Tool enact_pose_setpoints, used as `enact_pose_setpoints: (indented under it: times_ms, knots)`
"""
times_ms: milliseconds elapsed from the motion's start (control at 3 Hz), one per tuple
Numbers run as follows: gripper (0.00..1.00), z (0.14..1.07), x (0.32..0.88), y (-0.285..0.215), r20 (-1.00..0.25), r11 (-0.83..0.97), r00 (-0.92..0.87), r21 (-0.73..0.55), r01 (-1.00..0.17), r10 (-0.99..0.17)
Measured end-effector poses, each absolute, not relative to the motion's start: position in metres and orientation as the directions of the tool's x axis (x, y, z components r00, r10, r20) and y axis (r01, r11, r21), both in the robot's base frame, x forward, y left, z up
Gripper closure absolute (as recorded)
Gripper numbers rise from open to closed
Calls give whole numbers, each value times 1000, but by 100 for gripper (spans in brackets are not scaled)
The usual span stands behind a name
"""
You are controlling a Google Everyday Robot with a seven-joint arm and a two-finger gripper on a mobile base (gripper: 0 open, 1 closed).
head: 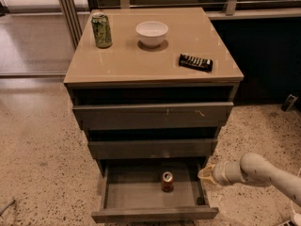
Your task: Pick coke can from bottom drawer and place on counter
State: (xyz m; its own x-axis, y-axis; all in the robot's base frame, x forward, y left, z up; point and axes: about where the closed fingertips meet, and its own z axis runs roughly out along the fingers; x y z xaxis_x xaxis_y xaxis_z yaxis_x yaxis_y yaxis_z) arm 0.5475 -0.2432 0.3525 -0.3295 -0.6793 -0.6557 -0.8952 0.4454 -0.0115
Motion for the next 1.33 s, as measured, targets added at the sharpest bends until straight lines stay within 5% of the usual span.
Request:
enact_pose_setpoints:
  times_ms: [333,1333]
  knots:
    - [100,328,546,-233,-675,426,-302,-20,-904,-673]
    - [35,247,560,-164,-737,336,-217,-15,-942,-640]
